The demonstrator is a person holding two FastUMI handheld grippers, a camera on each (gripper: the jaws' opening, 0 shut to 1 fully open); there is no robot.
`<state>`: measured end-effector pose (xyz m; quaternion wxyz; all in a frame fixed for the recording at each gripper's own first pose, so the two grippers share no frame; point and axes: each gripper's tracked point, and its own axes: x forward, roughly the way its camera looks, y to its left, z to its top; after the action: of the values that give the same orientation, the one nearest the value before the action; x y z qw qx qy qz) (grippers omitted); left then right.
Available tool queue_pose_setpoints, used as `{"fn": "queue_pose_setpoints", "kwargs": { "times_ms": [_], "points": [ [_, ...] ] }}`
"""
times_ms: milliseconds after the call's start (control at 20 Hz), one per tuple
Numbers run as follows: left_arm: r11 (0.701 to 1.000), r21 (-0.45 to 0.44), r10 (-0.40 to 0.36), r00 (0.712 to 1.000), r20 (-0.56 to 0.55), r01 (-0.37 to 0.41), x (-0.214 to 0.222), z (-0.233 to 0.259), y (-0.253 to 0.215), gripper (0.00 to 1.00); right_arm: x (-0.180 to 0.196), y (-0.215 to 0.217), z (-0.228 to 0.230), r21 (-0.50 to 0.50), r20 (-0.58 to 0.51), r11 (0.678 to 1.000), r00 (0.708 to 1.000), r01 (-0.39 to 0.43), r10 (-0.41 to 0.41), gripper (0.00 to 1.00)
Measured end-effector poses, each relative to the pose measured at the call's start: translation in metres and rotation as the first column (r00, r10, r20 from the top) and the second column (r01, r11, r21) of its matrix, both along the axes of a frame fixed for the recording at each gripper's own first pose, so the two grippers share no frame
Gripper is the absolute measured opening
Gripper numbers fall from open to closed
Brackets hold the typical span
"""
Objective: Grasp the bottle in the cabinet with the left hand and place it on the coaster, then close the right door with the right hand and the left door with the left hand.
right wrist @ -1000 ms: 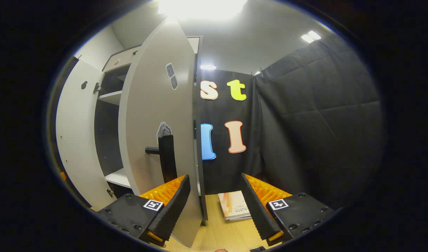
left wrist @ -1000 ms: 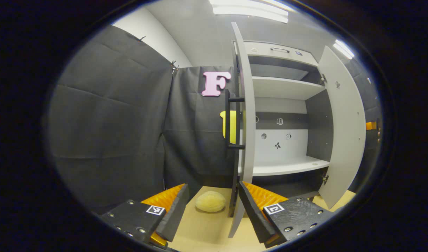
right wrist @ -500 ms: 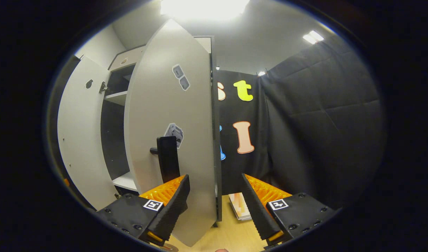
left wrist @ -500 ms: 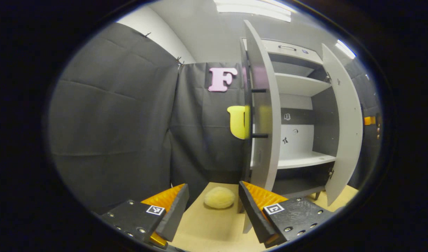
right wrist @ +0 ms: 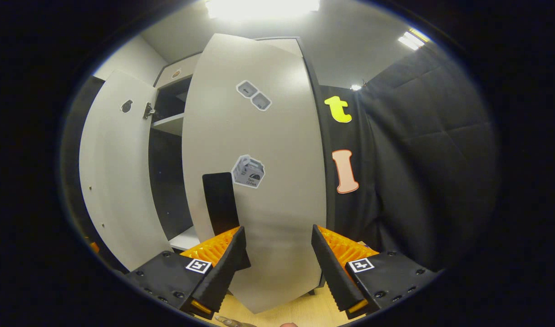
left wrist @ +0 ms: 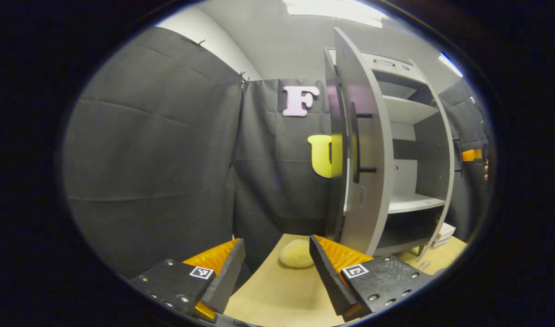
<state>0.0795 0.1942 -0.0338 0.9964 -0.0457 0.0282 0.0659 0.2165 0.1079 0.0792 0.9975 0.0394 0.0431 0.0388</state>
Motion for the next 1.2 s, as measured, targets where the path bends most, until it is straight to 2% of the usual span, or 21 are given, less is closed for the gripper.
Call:
{"fn": "queue_pose_setpoints", "kwargs": {
  "times_ms": [200,350,400,700,900,1200],
  "points": [
    [1.0,-0.029,0.01,1.0,-0.021,-0.011,0.001,-0.005,0.015,0.88,0.0,0.004,0.0,-0.024,0.004,1.0,1.0,0.019,-0.019,0.94],
    [0.999,-0.052,-0.009,1.0,-0.023,0.008,0.008,0.0,0.021,0.88,-0.005,0.008,-0.003,-0.029,-0.008,0.999,1.0,0.017,-0.017,0.95],
    [0.998,-0.058,-0.021,1.0,-0.016,0.02,0.01,0.004,0.023,0.85,-0.01,0.008,-0.004,-0.037,-0.009,0.999,1.0,0.022,-0.022,0.95],
    [0.994,-0.044,-0.098,0.995,0.012,0.098,0.053,0.047,0.019,0.87,-0.046,-0.006,-0.018,-0.081,-0.014,0.994,0.997,0.077,-0.078,0.96],
    [0.981,-0.078,-0.178,0.984,0.004,0.178,0.079,0.075,0.003,0.88,-0.069,-0.022,-0.037,-0.091,-0.032,0.989,0.992,0.12,-0.123,0.96],
    [0.982,-0.025,-0.184,0.982,0.047,0.185,0.099,0.12,-0.004,0.88,-0.092,-0.045,-0.075,-0.042,-0.117,0.988,0.981,0.147,-0.151,0.96]
  ]
}}
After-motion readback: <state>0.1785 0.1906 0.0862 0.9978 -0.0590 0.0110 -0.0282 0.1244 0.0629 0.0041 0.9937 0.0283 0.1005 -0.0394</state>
